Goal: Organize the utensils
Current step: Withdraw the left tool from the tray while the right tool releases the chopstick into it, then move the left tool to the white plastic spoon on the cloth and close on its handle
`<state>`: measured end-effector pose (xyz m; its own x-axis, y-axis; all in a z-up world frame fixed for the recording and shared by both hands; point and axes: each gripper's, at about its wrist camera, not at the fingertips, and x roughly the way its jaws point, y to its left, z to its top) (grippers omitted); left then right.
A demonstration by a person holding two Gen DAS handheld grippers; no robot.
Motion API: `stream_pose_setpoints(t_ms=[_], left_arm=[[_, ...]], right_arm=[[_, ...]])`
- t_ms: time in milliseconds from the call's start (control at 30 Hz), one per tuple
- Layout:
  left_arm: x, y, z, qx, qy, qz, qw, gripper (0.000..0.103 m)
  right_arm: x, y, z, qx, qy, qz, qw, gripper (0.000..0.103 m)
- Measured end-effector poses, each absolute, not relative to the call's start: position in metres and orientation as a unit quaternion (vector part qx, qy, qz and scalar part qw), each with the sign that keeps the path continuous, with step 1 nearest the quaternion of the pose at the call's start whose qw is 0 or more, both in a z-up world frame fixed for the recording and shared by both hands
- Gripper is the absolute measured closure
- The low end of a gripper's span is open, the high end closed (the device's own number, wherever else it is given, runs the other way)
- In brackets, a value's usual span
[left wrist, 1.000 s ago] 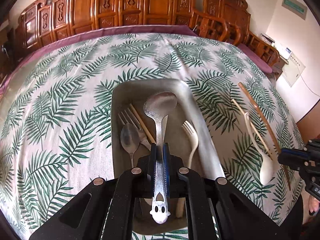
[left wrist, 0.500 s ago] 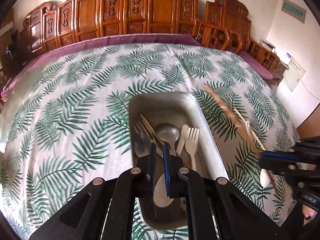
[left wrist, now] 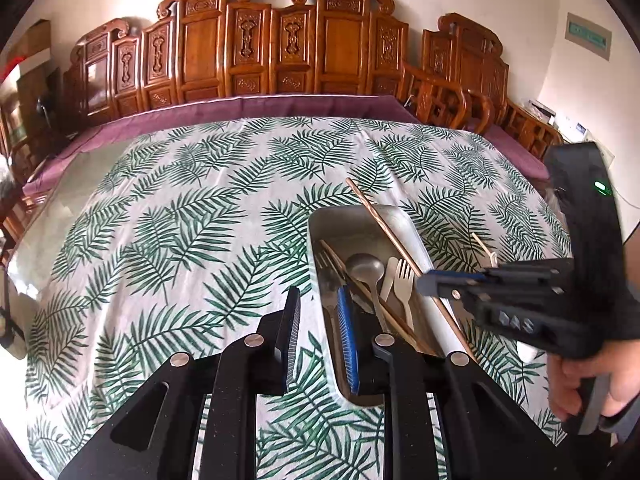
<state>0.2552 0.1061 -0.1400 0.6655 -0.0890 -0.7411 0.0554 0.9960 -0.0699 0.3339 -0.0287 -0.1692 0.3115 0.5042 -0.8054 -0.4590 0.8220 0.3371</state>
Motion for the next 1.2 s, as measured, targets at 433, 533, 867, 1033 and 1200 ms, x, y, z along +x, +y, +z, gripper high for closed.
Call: stream_pose_setpoints(t_ms=[433,533,867,1033,1200], left_arm=[[0.247,0.106,-0.139,-0.018,0.409,-0.037,0.912,0.084],[0.246,0.099,-0.138,-0.017,0.407,-0.043,0.912,0.084],[0.244,0.064,-0.134,-0.009,0.398,-0.067,0.915,0.075],[0.244,0.041,-0.134,-0.002,0.397,-0.072,0.915,0.052],[0.243,0.023,-0.134,0.01,0.396,-0.067,0.916,0.028]], right_arm=[[0.335,-0.032,-0.168,0.005,0.496,0.303,0.814,0.094],[0.328,-0.044,-0.162,-0.006,0.487,0.302,0.819,0.094],[0.298,-0.134,-0.161,-0.046,0.475,0.255,0.841,0.094],[0.297,-0.184,-0.173,-0.046,0.485,0.219,0.846,0.094],[0.298,-0.215,-0.187,-0.046,0.491,0.197,0.847,0.087]])
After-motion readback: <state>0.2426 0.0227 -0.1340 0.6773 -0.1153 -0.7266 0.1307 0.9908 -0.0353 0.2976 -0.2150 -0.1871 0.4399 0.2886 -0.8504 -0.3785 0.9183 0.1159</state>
